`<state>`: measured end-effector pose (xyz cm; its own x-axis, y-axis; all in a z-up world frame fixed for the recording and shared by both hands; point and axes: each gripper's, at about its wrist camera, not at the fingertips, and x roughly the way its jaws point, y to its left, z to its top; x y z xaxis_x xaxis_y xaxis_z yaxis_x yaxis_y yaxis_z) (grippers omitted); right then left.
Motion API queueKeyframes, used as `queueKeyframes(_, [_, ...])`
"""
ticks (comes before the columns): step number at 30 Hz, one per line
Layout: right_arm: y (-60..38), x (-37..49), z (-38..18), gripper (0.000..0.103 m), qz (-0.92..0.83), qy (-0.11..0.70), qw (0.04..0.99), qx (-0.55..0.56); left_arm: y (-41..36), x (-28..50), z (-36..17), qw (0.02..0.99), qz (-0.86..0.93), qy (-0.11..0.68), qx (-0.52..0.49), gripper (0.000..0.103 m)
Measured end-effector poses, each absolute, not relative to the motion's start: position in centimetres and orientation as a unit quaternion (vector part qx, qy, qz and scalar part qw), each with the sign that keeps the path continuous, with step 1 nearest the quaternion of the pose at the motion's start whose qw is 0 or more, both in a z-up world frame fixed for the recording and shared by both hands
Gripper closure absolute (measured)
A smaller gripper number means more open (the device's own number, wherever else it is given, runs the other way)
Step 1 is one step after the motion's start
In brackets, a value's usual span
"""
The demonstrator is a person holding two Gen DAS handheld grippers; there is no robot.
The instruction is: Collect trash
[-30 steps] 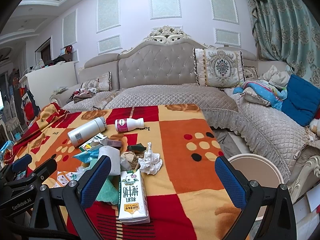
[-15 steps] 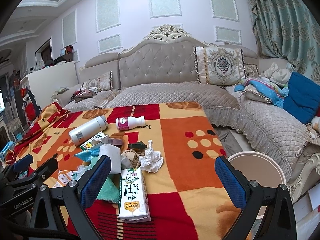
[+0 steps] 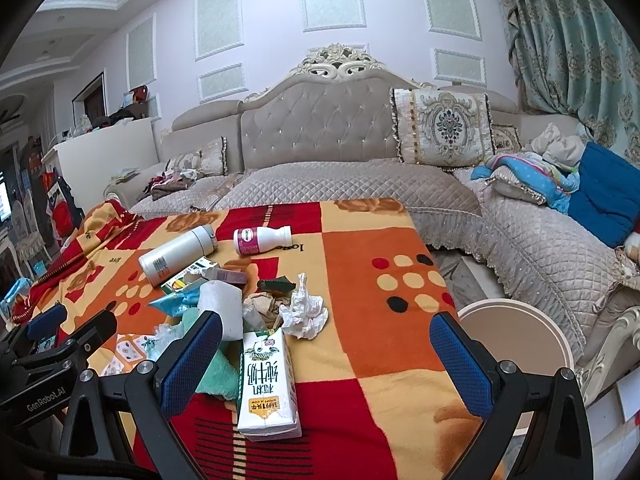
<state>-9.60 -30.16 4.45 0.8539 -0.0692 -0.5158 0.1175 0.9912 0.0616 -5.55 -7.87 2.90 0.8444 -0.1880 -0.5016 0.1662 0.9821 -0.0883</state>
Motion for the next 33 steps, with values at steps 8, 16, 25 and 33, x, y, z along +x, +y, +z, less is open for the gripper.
queueKeyframes(8, [-29.9, -9.4, 4.0, 0.0, -0.052, 0.268, 0.962, 0.024, -8.0, -5.5, 2.5, 0.958, -0.093, 0.271, -0.023, 0.001])
queueKeyframes(16, [-29.8, -9.1, 3.7, 0.0, -0.053, 0.276, 0.96, 0.017, -7.9, -5.5, 2.2, 0.956, -0.095, 0.278, -0.021, 0.001])
queueKeyframes(25, [-30.3, -8.8, 3.1, 0.0, -0.045, 0.287, 0.956, 0.032, -6.2, -5.2, 0.7, 0.944, -0.107, 0.311, -0.001, 0.001])
queueKeyframes(33, [-30.2, -7.6, 1.1, 0.0, 0.0, 0.336, 0.941, 0.042, -3.1, -4.8, -1.7, 0.921, -0.134, 0.365, 0.01, 0.001])
